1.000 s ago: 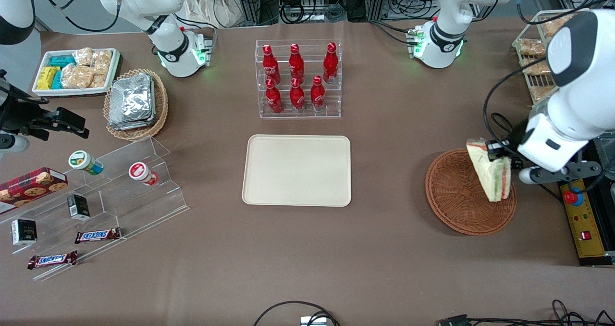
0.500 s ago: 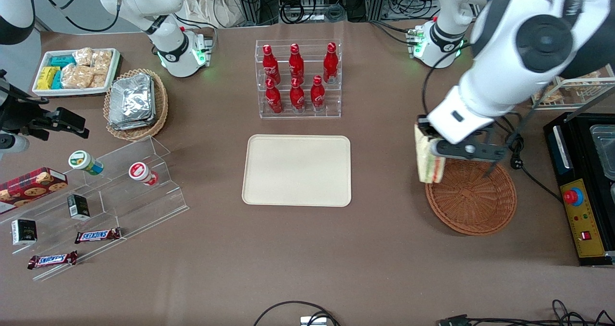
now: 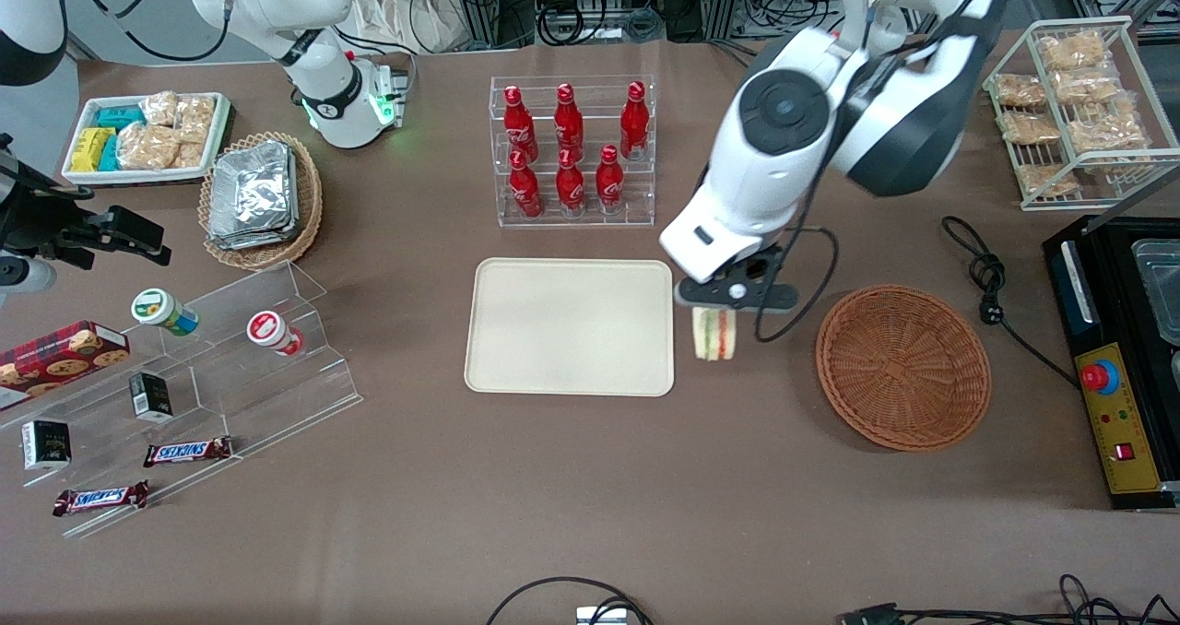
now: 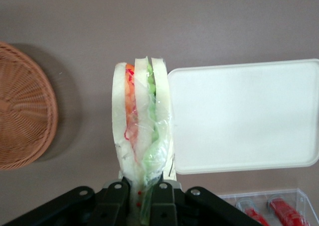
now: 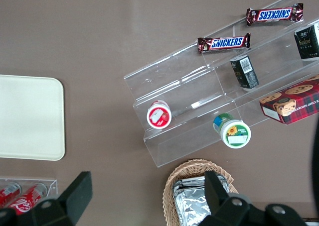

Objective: Place sandwich from basket to tray
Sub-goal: 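Carry the held sandwich with the left gripper over the cream tray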

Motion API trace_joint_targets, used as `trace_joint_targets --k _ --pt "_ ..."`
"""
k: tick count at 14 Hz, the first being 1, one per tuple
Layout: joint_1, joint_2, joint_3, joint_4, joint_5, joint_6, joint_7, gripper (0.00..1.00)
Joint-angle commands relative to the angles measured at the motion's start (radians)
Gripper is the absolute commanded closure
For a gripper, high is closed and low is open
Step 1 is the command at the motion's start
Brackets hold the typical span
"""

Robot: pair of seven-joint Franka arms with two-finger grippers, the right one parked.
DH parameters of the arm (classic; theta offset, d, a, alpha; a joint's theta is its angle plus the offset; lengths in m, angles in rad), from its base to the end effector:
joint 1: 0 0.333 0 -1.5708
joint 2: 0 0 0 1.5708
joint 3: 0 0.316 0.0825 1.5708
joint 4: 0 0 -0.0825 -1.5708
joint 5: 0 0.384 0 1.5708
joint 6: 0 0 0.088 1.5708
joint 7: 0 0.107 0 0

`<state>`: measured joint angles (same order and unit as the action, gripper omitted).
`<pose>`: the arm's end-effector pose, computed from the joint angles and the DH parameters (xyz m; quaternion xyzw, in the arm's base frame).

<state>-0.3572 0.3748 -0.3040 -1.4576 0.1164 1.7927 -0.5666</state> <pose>0.5494 -0.3780 0.4759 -0.9986 0.0514 0.0083 0.0078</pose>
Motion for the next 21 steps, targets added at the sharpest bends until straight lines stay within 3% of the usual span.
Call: trace_joint_targets --k 1,5,9,15,16,19,21 --pt "-0.029 0.065 -0.012 -0.044 0.072 0.106 -0.090 1.00" --pt "-0.058 0.128 -0.032 -0.173 0.172 0.305 -0.191 1.00" --pt "-0.095 0.225 -0.030 -0.188 0.233 0.427 -0.232 1.00" --pt "-0.115 0.265 -0.029 -0.191 0.238 0.447 -0.259 1.00" --pt "-0.115 0.268 -0.029 -0.191 0.238 0.447 -0.260 0.88" --pt "-0.115 0.268 -0.027 -0.208 0.238 0.477 -0.260 0.00" --pt "-0.115 0.268 -0.026 -0.210 0.238 0.484 -0.259 0.00"
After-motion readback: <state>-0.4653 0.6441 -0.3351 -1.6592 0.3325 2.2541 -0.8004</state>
